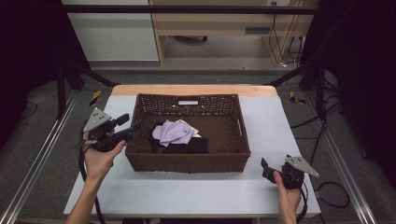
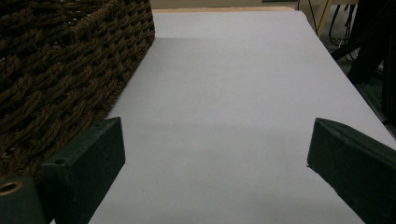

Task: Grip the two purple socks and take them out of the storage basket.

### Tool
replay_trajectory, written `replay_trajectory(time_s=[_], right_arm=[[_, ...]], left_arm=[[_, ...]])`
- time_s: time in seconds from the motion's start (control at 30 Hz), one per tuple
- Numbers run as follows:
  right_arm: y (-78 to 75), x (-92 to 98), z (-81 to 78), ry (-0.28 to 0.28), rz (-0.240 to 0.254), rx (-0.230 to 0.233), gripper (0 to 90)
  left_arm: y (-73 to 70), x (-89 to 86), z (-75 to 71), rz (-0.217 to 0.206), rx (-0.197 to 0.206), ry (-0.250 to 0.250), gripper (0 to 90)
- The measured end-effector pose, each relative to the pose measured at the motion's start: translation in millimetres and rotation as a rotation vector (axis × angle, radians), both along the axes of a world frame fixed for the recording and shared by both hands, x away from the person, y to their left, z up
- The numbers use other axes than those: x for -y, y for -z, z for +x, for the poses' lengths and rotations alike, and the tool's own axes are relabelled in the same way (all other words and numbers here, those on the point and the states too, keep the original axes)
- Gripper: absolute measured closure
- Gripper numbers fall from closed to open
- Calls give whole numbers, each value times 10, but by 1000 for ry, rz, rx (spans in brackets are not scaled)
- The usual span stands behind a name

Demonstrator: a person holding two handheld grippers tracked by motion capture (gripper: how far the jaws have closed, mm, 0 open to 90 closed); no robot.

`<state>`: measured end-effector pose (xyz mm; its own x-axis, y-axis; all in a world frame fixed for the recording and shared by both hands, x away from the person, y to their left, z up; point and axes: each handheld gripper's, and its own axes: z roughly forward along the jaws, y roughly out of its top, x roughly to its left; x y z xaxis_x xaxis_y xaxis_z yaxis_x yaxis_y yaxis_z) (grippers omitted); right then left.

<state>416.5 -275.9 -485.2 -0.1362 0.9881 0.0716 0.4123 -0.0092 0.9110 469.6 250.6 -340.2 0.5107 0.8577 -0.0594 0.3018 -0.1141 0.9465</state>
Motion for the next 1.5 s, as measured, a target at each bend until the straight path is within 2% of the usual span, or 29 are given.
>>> replay_trajectory(time_s=[0.37,0.73,0.83,1.13,1.23,1.27,1.37,1.5], right_arm=[[0,3,4,6,5,-4,45],[-1,0,7,0,1,-11,45],[-1,1,8,-2,0,-11,45],[-2,1,6,-1,5,-10,45],[-1,3,8,-3,4,-12,45],[-1,2,8,-3,4,-12,45],[-1,2,7,-2,4,-12,45],[0,5,9,-3,4,-13,45]], left_arm=[[-35,277,229,33,-14,19,458],[63,504,486,67,-34,17,463],[142,566,575,98,-34,16,460],[361,703,765,152,-62,8,478],[461,740,818,158,-84,7,482],[507,756,844,166,-111,14,497],[568,786,877,190,-138,22,515],[633,802,888,188,-157,26,521]])
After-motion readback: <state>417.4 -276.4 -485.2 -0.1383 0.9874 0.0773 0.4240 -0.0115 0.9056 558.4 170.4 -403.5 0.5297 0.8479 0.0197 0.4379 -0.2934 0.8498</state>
